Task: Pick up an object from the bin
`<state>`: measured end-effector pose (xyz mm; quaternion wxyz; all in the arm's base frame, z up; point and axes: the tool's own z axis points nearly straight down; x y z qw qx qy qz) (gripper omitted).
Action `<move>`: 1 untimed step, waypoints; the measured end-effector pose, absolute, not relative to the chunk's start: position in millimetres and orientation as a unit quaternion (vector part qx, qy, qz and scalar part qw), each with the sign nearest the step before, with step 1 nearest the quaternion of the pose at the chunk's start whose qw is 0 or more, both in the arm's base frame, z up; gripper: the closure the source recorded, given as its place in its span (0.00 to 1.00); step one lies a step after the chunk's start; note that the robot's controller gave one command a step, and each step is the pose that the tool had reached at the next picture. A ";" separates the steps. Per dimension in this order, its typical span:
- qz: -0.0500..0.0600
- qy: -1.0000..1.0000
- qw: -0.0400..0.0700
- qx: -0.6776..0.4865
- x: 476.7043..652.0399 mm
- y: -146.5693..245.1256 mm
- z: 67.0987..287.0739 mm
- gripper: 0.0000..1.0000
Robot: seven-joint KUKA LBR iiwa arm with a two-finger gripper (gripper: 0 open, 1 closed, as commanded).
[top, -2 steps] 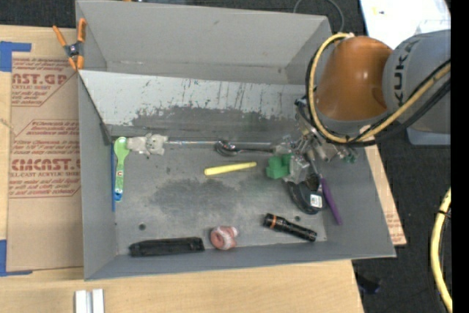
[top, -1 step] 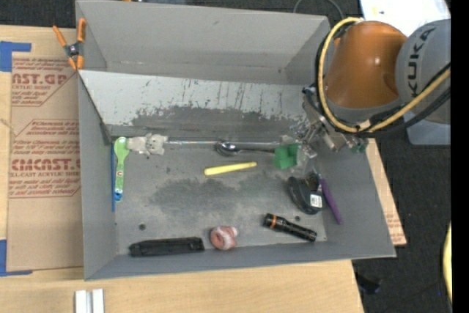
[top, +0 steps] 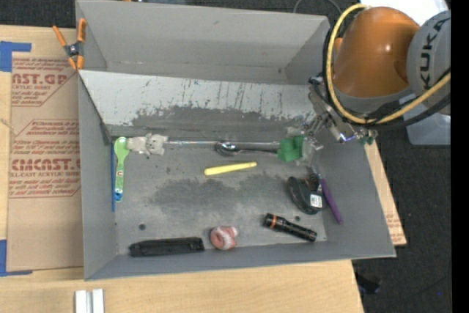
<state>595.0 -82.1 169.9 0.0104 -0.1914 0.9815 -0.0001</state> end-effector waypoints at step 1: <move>0.000 0.981 0.010 -0.191 594.9 -81.7 183.8 1.00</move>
Offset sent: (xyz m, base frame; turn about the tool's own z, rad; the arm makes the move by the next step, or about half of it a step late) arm -0.0010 0.0003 0.0079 -0.0002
